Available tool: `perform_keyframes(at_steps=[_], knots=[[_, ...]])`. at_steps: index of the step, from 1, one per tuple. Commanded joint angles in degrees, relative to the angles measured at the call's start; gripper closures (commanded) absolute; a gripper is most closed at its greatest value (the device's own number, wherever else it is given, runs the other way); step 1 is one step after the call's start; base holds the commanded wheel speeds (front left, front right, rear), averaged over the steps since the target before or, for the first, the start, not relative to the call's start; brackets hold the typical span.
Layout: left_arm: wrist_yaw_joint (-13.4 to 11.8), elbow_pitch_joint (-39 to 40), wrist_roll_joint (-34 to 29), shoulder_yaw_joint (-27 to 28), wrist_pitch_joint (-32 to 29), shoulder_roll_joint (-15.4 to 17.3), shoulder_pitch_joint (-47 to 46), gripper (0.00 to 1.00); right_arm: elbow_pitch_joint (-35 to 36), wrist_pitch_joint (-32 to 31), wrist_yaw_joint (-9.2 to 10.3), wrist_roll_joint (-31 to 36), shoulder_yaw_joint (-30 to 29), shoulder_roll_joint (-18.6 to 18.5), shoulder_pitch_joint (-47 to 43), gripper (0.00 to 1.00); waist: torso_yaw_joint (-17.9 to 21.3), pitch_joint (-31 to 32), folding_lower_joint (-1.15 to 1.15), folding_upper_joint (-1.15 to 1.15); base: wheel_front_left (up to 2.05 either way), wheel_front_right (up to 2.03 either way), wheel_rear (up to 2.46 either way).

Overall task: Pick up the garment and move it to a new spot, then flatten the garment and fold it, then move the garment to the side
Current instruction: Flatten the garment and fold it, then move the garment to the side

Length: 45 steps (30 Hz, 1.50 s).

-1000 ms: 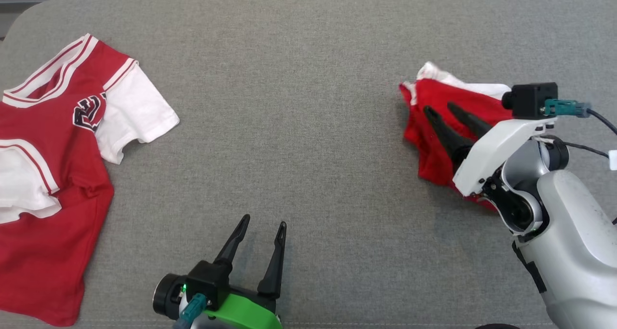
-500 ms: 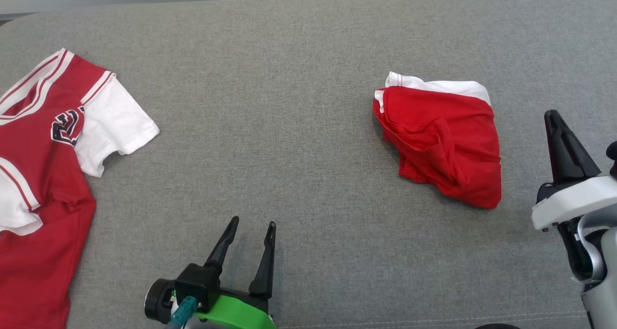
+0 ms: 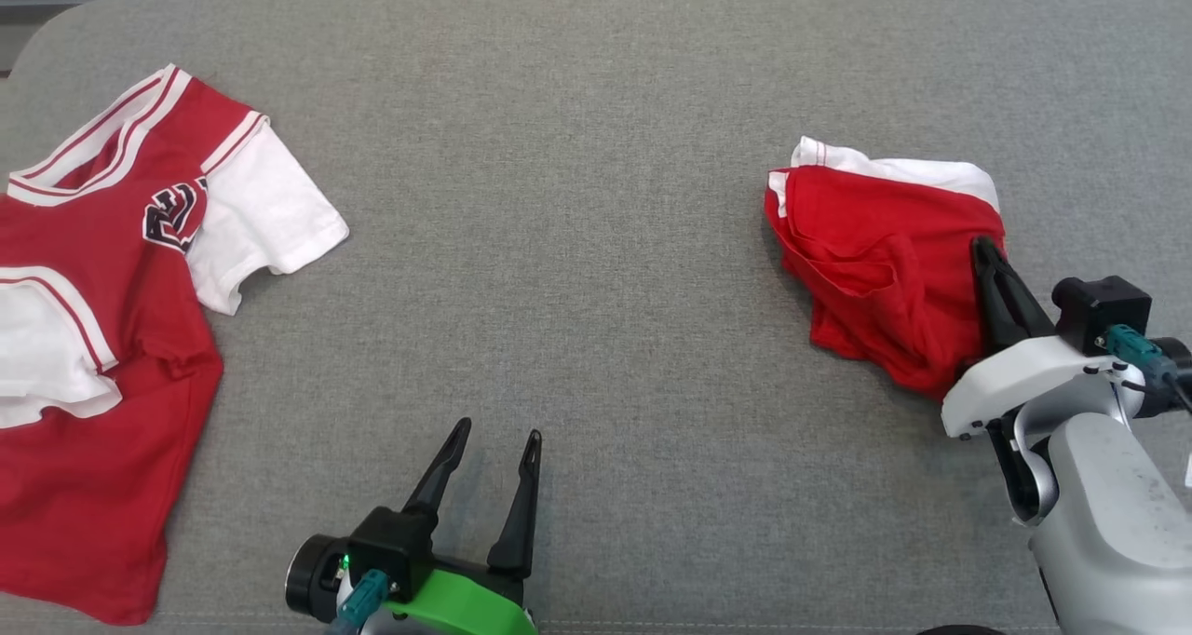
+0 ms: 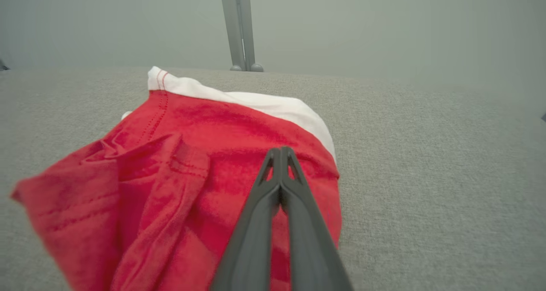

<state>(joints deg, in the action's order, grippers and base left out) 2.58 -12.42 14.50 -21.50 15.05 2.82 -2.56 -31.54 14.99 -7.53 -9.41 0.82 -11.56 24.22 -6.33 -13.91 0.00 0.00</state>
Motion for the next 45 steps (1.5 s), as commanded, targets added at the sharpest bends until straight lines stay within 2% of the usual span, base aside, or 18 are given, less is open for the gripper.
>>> perform_keyframes(at_steps=[1, 9, 19, 20, 23, 24, 25, 26, 31, 38, 41, 45], knots=[[0.32, -0.16, -0.07, -0.09, 0.17, 0.14, -0.74, 0.0, -1.03, 0.25, 0.08, 0.37, 0.25, 0.67, 0.75, 1.0, -0.88, -0.18, 0.0, 0.0, 0.0, 0.0, 0.0], [-0.63, 0.44, 1.21, -1.09, 0.17, 0.14, -0.89, 0.0, -2.53, 0.26, 0.08, 0.73, 3.12, 2.84, 0.36, 1.0, -2.5, 0.02, 0.0, 0.0, 0.0, 0.0, 0.0], [-1.43, 1.25, 1.6, -0.85, 0.17, 0.14, -0.45, 0.0, -1.94, 0.27, 0.08, -0.62, 13.34, 4.91, 0.47, 1.0, -2.66, 0.08, 0.0, 0.0, 0.0, 0.0, 0.0], [-1.55, 1.43, 1.76, -0.68, 0.17, 0.14, -0.32, 0.0, -0.47, 0.27, 0.08, -1.48, 14.99, 4.95, 0.6, 1.0, -2.4, 0.27, 0.0, 0.0, 0.0, 0.0, 0.0], [-1.85, 1.67, 2.0, -0.31, 0.17, 0.14, 0.17, 0.0, 3.1, 0.25, 0.08, -3.48, 14.43, 4.57, -0.76, 1.0, -1.96, 0.84, 0.0, 0.0, 0.0, 0.0, 0.0], [-2.01, 1.79, 2.17, -0.16, 0.17, 0.14, 0.38, 0.0, 4.5, 0.24, 0.08, -4.16, 13.66, 4.33, -1.47, 0.79, -1.8, 1.08, 0.0, 0.0, 0.0, 0.0, 0.0], [-2.09, 1.87, 2.19, -0.03, 0.17, 0.14, 0.61, 0.0, 5.37, 0.23, 0.08, -5.0, 12.91, 3.97, -2.32, 0.43, -1.64, 1.31, 0.0, 0.0, 0.0, 0.0, 0.0], [-2.19, 1.97, 2.3, 0.12, 0.17, 0.14, 0.8, 0.0, 6.1, 0.23, 0.08, -6.05, 12.22, 3.66, -3.09, 0.0, -1.45, 1.51, 0.0, 0.0, 0.0, 0.0, 0.0], [-2.74, 2.6, 2.57, 0.79, 0.17, 0.13, 1.65, 0.0, 6.19, -0.31, 0.08, -10.98, 8.52, 0.33, -4.98, 0.0, 0.14, 1.94, 0.0, 0.0, 0.0, 0.0, 0.0], [-2.25, 2.69, 1.91, 1.14, 0.17, 0.14, 0.79, 0.0, 4.75, -8.54, 0.05, -20.14, 1.24, -2.73, -3.23, 0.0, 1.93, 1.03, 0.0, 0.0, 0.0, 0.0, 0.0], [-2.0, 2.39, 1.71, 1.1, 0.17, 0.14, 0.04, 0.0, 2.68, -13.34, 0.04, -23.38, 0.15, -2.86, -1.43, 0.0, 2.33, 0.51, 0.0, 0.0, 0.0, 0.0, 0.0], [-1.67, 2.1, 1.44, 1.04, 0.17, 0.14, -0.8, 0.0, 0.59, -18.61, 0.04, -28.19, 2.02, -3.07, 1.0, 0.0, 2.29, -0.1, 0.0, 0.0, 0.0, 0.0, 0.0]])
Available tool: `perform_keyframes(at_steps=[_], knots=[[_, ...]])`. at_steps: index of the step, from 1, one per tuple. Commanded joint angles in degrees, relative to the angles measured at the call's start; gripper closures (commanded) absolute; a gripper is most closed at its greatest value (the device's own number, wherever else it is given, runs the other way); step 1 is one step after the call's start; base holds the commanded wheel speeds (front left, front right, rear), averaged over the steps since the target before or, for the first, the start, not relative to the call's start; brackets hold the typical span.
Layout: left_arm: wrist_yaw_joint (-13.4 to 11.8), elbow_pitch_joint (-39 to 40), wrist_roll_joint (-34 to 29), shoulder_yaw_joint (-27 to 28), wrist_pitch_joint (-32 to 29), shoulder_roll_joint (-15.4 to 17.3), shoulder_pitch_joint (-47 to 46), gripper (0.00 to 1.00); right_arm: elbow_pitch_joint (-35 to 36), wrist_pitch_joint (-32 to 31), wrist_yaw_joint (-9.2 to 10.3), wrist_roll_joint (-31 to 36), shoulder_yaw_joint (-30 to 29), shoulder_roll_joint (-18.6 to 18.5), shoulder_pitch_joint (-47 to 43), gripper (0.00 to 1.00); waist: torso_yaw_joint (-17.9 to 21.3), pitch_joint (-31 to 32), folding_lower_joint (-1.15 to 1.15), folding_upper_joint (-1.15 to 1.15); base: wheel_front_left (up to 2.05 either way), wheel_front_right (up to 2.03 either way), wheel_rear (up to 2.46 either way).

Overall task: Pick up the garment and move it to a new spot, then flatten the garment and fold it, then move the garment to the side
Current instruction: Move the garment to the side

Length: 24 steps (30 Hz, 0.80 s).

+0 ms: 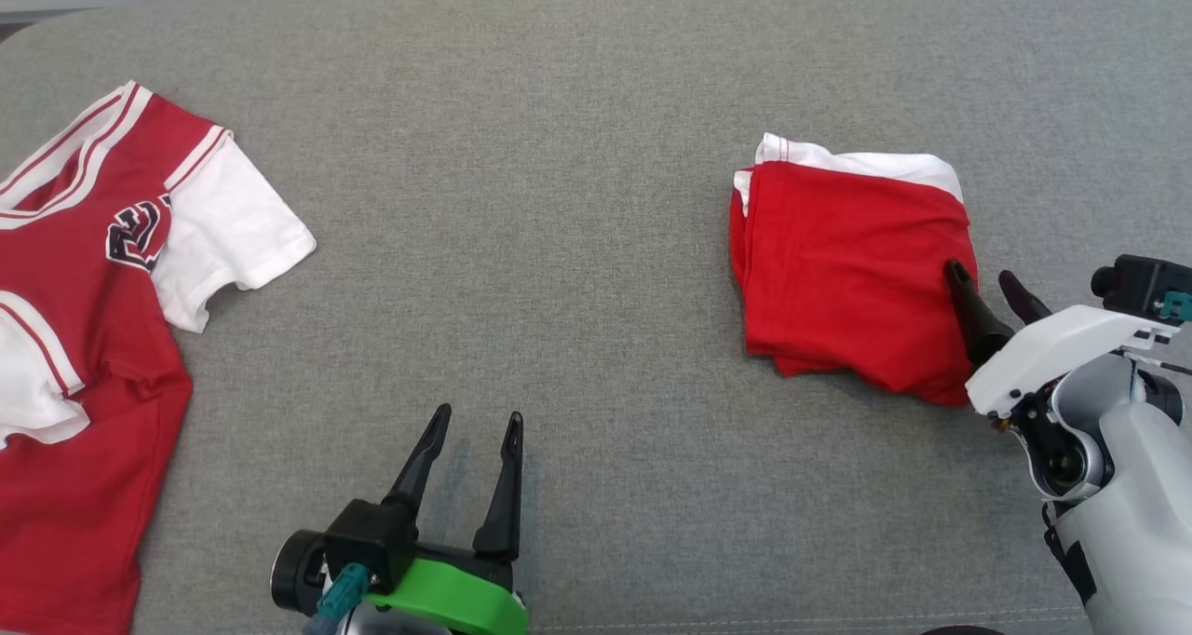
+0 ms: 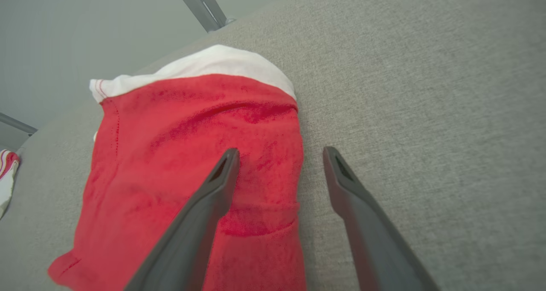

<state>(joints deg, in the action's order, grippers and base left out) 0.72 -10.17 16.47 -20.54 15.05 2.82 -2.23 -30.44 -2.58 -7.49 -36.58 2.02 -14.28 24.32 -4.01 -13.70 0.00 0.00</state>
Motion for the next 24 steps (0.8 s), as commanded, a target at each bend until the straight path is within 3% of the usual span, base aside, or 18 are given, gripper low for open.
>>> perform_keyframes(at_steps=[1, 8, 9, 10, 11, 17, 24], knots=[[0.28, -0.21, -0.57, 0.01, 0.17, 0.14, -1.29, 0.0, -1.16, -2.06, 0.0, -2.24, 1.4, -0.66, 1.3, 0.0, -0.2, -0.44, 0.0, 0.0, 0.0, 0.0, 0.0], [-0.26, -0.28, 0.02, -0.51, 0.17, 0.14, -1.59, 0.0, -5.24, -5.29, 0.0, -7.11, 2.4, -1.49, 3.08, 0.0, -1.3, -0.69, 0.0, 0.0, 0.0, 0.0, 0.0], [-0.29, -0.21, 0.03, -0.55, 0.17, 0.14, -1.46, 0.0, -5.99, -5.64, 0.0, -7.69, 2.33, -1.72, 3.24, 0.2, -1.36, -0.76, 0.0, 0.0, 0.0, 0.0, 0.0], [-0.41, -0.12, 0.06, -0.54, 0.17, 0.14, -1.34, 0.0, -6.7, -5.98, 0.0, -8.31, 2.21, -1.68, 3.54, 0.67, -1.32, -0.91, 0.0, 0.0, 0.0, 0.0, 0.0], [-0.52, -0.1, 0.07, -0.48, 0.17, 0.14, -1.25, 0.0, -7.09, -6.34, 0.0, -8.93, 2.36, -1.51, 3.9, 1.0, -1.16, -1.07, 0.0, 0.0, 0.0, 0.0, 0.0], [-0.16, 0.26, -1.06, 0.18, 0.17, 0.14, -2.24, 0.0, -6.99, -8.5, 0.0, -13.71, 4.33, -0.88, 5.92, 1.0, 2.38, -2.44, 0.0, 0.0, 0.0, 0.0, 0.0], [1.32, 0.36, -3.5, 1.67, 0.17, 0.16, -4.21, 0.0, -6.68, -8.75, 0.01, -14.56, 6.7, -5.22, 9.01, 1.0, 9.15, -5.47, 0.0, 0.0, 0.0, 0.0, 0.0]])
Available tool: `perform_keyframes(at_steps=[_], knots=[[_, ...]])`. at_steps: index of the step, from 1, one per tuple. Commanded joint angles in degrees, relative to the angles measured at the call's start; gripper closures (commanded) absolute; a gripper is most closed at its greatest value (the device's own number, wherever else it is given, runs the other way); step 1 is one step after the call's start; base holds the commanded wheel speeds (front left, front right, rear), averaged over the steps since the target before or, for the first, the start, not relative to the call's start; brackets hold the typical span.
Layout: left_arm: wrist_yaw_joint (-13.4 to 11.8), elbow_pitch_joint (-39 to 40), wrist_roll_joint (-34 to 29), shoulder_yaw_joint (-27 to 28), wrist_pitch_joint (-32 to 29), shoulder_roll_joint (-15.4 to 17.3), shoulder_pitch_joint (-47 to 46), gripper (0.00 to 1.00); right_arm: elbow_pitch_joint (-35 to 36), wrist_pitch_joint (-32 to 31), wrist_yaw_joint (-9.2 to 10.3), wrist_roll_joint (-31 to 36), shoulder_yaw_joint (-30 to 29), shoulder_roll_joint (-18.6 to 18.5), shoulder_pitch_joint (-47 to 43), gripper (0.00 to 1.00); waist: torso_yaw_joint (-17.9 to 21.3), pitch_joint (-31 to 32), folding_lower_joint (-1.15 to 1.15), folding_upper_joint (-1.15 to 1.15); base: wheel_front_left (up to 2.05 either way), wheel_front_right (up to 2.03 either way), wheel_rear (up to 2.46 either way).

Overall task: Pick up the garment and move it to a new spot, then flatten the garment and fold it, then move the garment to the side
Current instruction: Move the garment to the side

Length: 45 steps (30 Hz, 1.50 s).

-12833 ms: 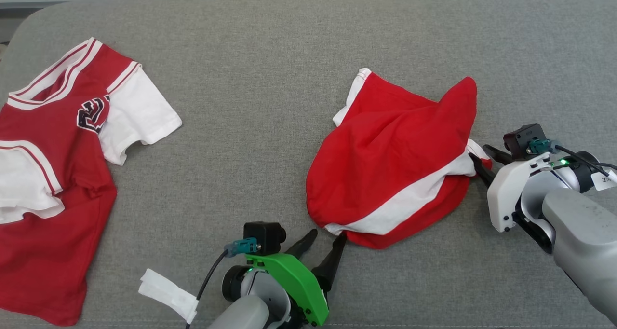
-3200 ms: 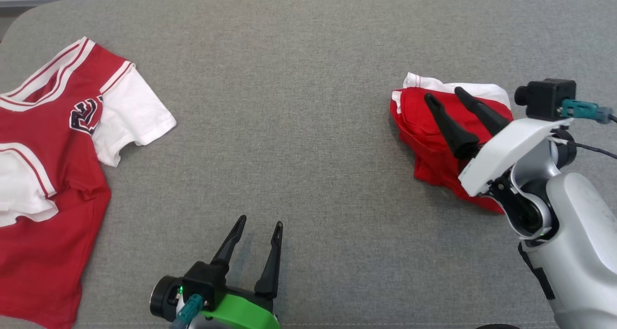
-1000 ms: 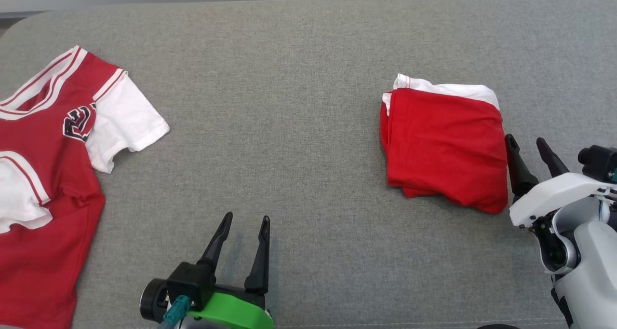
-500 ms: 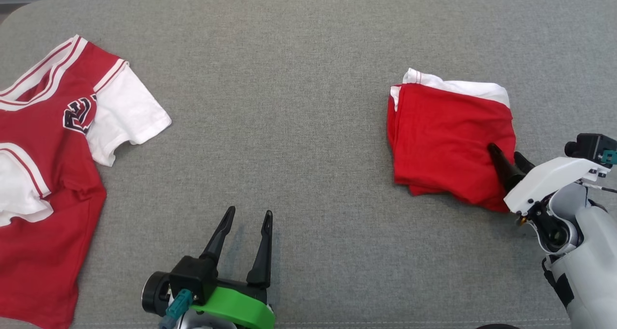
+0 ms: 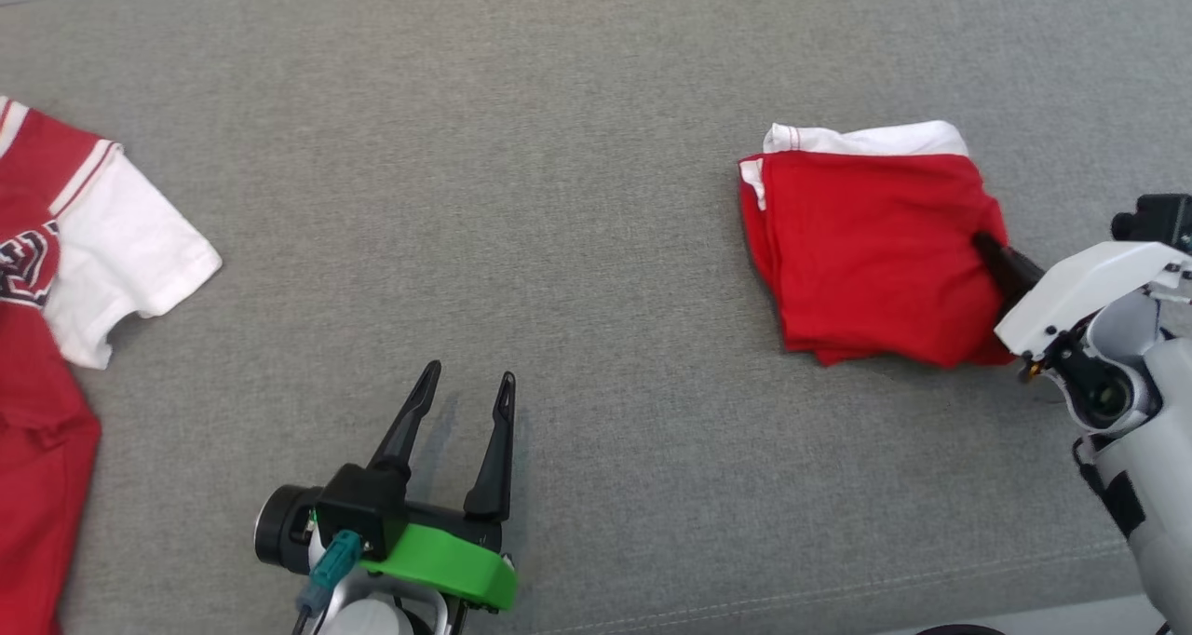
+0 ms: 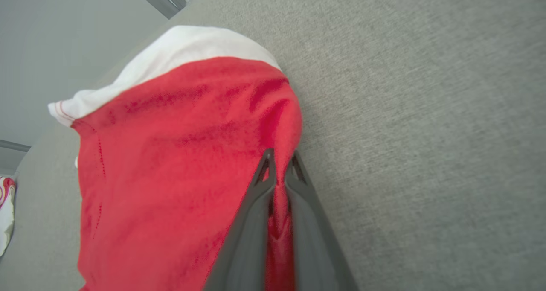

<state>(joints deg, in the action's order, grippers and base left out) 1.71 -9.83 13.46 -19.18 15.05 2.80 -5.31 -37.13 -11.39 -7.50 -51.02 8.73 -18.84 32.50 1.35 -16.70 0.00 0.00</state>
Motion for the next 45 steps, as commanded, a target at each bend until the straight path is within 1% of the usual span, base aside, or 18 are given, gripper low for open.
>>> perform_keyframes(at_steps=[1, 4, 8, 11, 16, 21, 23, 25, 26, 27, 28, 29, 33, 37, 41, 42, 45], knots=[[0.62, -0.03, -0.96, 0.43, 0.17, 0.17, -1.56, 0.0, -0.15, 0.1, 0.02, 0.07, 0.03, -1.68, 1.4, 1.0, 4.62, -3.13, 0.0, 0.0, 0.0, 0.0, 0.0], [1.57, -0.28, -2.17, 0.91, 0.17, 0.19, -2.96, 0.0, -1.06, 0.22, 0.02, 2.1, 0.43, -4.93, 3.44, 1.0, 6.63, -5.19, 0.0, 0.0, 0.0, 0.0, 0.0], [2.74, -0.77, -3.29, 0.9, 0.17, 0.21, -5.02, 0.0, -3.02, 1.21, 0.01, 7.29, 1.36, -9.52, 7.32, 1.0, 7.01, -7.55, 0.0, 0.0, 0.0, 0.0, 0.0], [3.18, -0.99, -3.55, 0.66, 0.17, 0.22, -6.12, 0.0, -5.51, 2.05, 0.02, 11.62, 1.71, -12.54, 10.95, 1.0, 5.95, -8.83, 0.0, 0.0, 0.0, 0.0, 0.0], [2.61, -0.53, -2.79, -0.02, 0.17, 0.21, -6.81, 0.0, -9.28, 1.92, 0.04, 18.75, 3.16, -17.85, 16.64, 1.0, 2.86, -11.29, 0.0, 0.0, 0.0, 0.0, 0.0], [1.97, -0.38, -2.34, -0.1, 0.17, 0.19, -6.18, 0.0, -11.29, 1.05, 0.05, 23.21, 5.93, -23.08, 19.39, 1.0, 0.54, -12.73, 0.0, 0.0, 0.0, 0.0, 0.0], [1.91, -0.29, -2.12, -0.11, 0.17, 0.18, -6.04, 0.0, -12.63, 1.5, 0.05, 25.37, 6.82, -24.51, 19.85, 1.0, 0.0, -12.89, 0.0, 0.0, 0.0, 0.0, 0.0], [1.89, -0.31, -1.99, -0.15, 0.17, 0.19, -6.05, 0.0, -13.45, 1.55, 0.05, 26.07, 7.05, -24.56, 20.03, 1.0, -0.22, -12.87, 0.0, 0.0, 0.0, 0.0, 0.0], [1.8, -0.23, -1.79, -0.2, 0.17, 0.19, -6.06, 0.0, -14.57, 1.48, 0.05, 26.42, 7.04, -24.39, 20.02, 0.87, -0.39, -12.74, 0.0, 0.0, 0.0, 0.0, 0.0], [1.59, -0.11, -1.7, -0.3, 0.17, 0.19, -6.07, 0.0, -15.68, 1.59, 0.05, 26.83, 6.68, -24.31, 20.03, 0.72, -0.49, -12.56, 0.0, 0.0, 0.0, 0.0, 0.0], [1.38, 0.05, -1.56, -0.44, 0.17, 0.19, -6.12, 0.0, -16.71, 1.91, 0.05, 27.47, 6.38, -24.42, 20.03, 0.1, -0.56, -12.34, 0.0, 0.0, 0.0, 0.0, 0.0], [1.21, 0.21, -1.31, -0.51, 0.17, 0.19, -6.12, 0.0, -17.81, 2.34, 0.06, 28.29, 5.97, -24.61, 20.2, 0.0, -0.55, -12.03, 0.0, 0.0, 0.0, 0.0, 0.0], [0.8, 0.07, -1.24, -0.43, 0.17, 0.19, -5.25, 0.0, -21.17, 5.1, 0.05, 32.31, 5.02, -24.16, 20.61, 0.0, -0.1, -9.98, 0.0, 0.0, 0.0, 0.0, 0.0], [1.17, -0.89, -1.31, 0.27, 0.17, 0.2, -3.81, 0.0, -22.61, 9.63, 0.06, 35.39, 3.01, -23.41, 21.31, 0.0, 0.56, -6.19, 0.0, 0.0, 0.0, 0.0, 0.0], [1.26, -1.59, -0.72, 1.35, 0.17, 0.2, -1.43, 0.0, -19.78, 18.23, 0.05, 35.4, -0.01, -21.03, 19.85, 0.0, 0.6, -0.77, 0.0, 0.0, 0.0, 0.0, 0.0], [1.2, -2.08, -0.44, 1.79, 0.17, 0.2, 0.17, 0.0, -17.22, 22.52, 0.06, 35.84, -0.94, -20.63, 17.29, 0.0, 0.25, 2.07, 0.0, 0.0, 0.0, 0.0, 0.0], [0.82, -2.42, 0.04, 2.77, 0.17, 0.19, 2.08, 0.0, -11.61, 25.67, 0.06, 35.69, -2.97, -19.58, 12.21, 0.0, -0.71, 5.8, 0.0, 0.0, 0.0, 0.0, 0.0]])
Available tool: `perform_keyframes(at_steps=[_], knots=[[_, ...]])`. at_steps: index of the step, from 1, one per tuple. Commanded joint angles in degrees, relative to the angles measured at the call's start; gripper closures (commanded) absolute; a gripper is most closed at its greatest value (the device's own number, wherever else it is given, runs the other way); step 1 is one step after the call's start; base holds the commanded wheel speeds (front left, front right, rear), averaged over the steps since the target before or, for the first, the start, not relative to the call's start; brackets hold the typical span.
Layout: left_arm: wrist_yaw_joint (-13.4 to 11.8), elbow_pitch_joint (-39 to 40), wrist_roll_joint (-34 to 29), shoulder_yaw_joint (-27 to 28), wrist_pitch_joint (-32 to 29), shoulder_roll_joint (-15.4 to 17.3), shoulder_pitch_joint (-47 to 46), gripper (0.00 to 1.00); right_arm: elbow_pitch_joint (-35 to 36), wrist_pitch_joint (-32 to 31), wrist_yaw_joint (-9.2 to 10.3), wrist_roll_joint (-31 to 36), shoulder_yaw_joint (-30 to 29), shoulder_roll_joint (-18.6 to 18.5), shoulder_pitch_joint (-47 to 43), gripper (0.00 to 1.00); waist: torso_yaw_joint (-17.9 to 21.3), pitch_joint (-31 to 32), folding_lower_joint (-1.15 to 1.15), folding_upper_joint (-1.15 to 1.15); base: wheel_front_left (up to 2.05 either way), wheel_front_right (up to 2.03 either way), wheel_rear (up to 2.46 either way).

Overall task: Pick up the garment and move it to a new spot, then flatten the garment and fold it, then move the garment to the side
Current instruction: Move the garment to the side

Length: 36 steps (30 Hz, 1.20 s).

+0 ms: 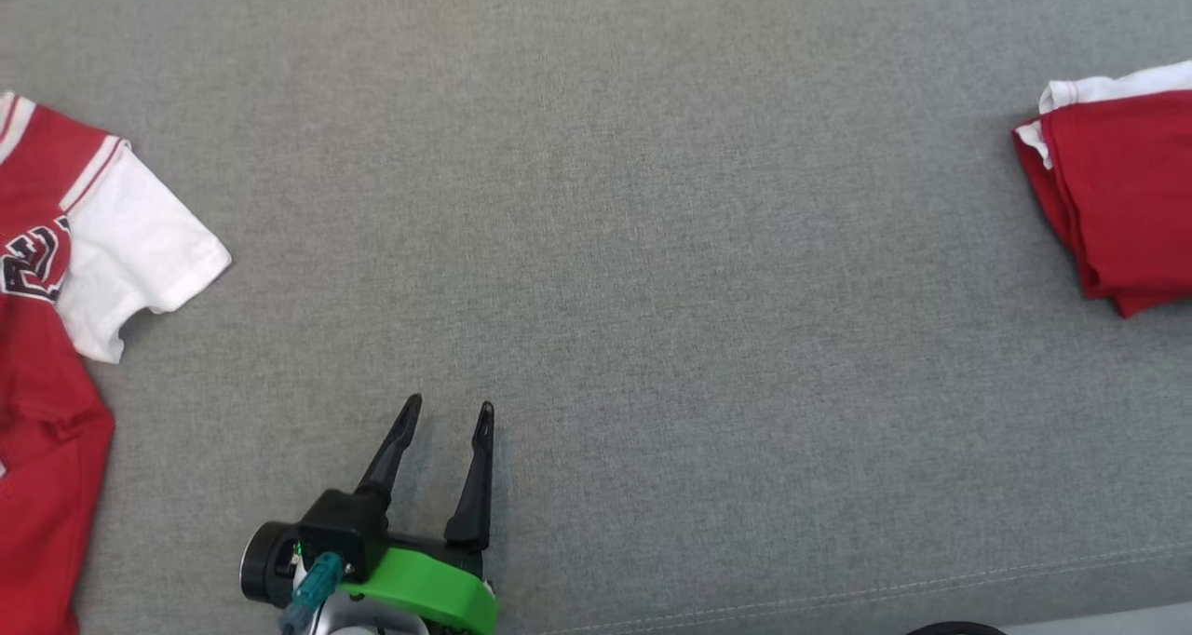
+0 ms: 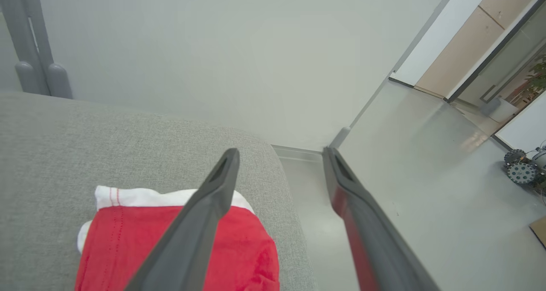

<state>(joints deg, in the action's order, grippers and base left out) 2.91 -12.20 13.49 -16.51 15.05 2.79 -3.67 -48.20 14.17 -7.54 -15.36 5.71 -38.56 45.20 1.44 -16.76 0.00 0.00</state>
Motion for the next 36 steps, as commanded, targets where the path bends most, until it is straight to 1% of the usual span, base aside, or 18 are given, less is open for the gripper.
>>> perform_keyframes(at_steps=[1, 3, 6, 8, 11, 12, 14, 16, 17, 22, 24, 27, 31, 36], knots=[[-0.52, -0.09, 0.17, 0.57, 0.17, 0.2, 1.17, 0.0, 1.6, 0.49, 0.09, -0.12, -0.83, 0.6, -2.87, 0.0, -1.14, 6.93, 0.0, 0.0, 0.0, 0.0, 0.0], [-0.61, -0.28, 0.51, 1.38, 0.17, 0.2, 2.34, 0.0, 6.71, 0.93, 0.09, 0.64, -2.85, 1.43, -8.37, 0.0, -1.93, 8.6, 0.0, 0.0, 0.0, 0.0, 0.0], [-0.48, -0.6, 0.58, 2.85, 0.17, 0.2, 3.24, 0.0, 16.1, 1.03, 0.09, 2.37, -7.34, 4.41, -17.56, 0.0, -3.25, 10.56, 0.0, 0.0, 0.0, 0.0, 0.0], [-0.39, -0.77, 0.52, 4.12, 0.17, 0.2, 3.57, 0.0, 22.83, 1.05, 0.09, 4.11, -11.05, 8.34, -24.12, 0.0, -4.09, 11.44, 0.0, 0.0, 0.0, 0.0, 0.0], [-0.14, -1.11, 0.13, 5.93, 0.17, 0.21, 3.72, 0.0, 31.58, 1.03, 0.09, 7.1, -14.58, 15.22, -32.93, 0.0, -5.35, 12.69, 0.0, 0.0, 0.0, 0.0, 0.0], [0.05, -1.36, -0.04, 6.46, 0.17, 0.2, 3.81, 0.0, 33.78, 1.03, 0.09, 7.82, -15.28, 17.52, -35.45, 0.0, -5.78, 13.17, 0.0, 0.0, 0.0, 0.0, 0.0], [0.29, -1.97, -0.33, 7.51, 0.17, 0.19, 4.01, 0.0, 36.64, 1.04, 0.09, 10.04, -15.58, 20.89, -40.35, 0.0, -6.59, 13.98, 0.0, 0.0, 0.0, 0.0, 0.0], [0.66, -2.83, -0.75, 8.41, 0.16, 0.2, 4.21, 0.0, 37.85, 1.04, 0.09, 10.54, -15.3, 24.82, -43.76, 0.0, -7.32, 14.63, 0.0, 0.0, 0.0, 0.0, 0.0], [0.81, -3.3, -0.97, 8.79, 0.17, 0.2, 4.23, 0.0, 38.18, 1.05, 0.09, 10.57, -15.33, 26.19, -45.0, 0.0, -7.59, 14.86, 0.0, 0.0, 0.0, 0.0, 0.0], [1.24, -5.66, -1.74, 11.69, 0.17, 0.18, 4.58, 0.0, 39.16, 1.04, 0.09, 12.29, -13.13, 30.69, -49.19, 0.0, -8.09, 15.96, 0.0, 0.0, 0.0, 0.0, 0.0], [1.29, -5.96, -1.49, 12.36, 0.17, 0.2, 4.58, 0.0, 39.19, 1.05, 0.09, 12.6, -13.61, 31.33, -49.82, 0.0, -8.1, 16.09, 0.0, 0.0, 0.0, 0.0, 0.0], [1.57, -7.59, -1.21, 14.3, 0.17, 0.18, 5.01, 0.0, 38.74, 1.05, 0.09, 13.9, -13.13, 33.54, -52.0, 0.0, -8.01, 16.59, 0.0, 0.0, 0.0, 0.0, 0.0], [1.83, -8.57, -1.07, 15.81, 0.17, 0.18, 5.48, 0.0, 38.01, 1.05, 0.09, 14.71, -12.11, 34.66, -53.24, 0.0, -7.55, 17.07, 0.0, 0.0, 0.0, 0.0, 0.0], [2.08, -8.5, -0.67, 16.38, 0.17, 0.19, 5.83, 0.0, 38.34, 1.05, 0.09, 14.76, -11.38, 35.25, -53.05, 0.0, -6.89, 17.42, 0.0, 0.0, 0.0, 0.0, 0.0]])
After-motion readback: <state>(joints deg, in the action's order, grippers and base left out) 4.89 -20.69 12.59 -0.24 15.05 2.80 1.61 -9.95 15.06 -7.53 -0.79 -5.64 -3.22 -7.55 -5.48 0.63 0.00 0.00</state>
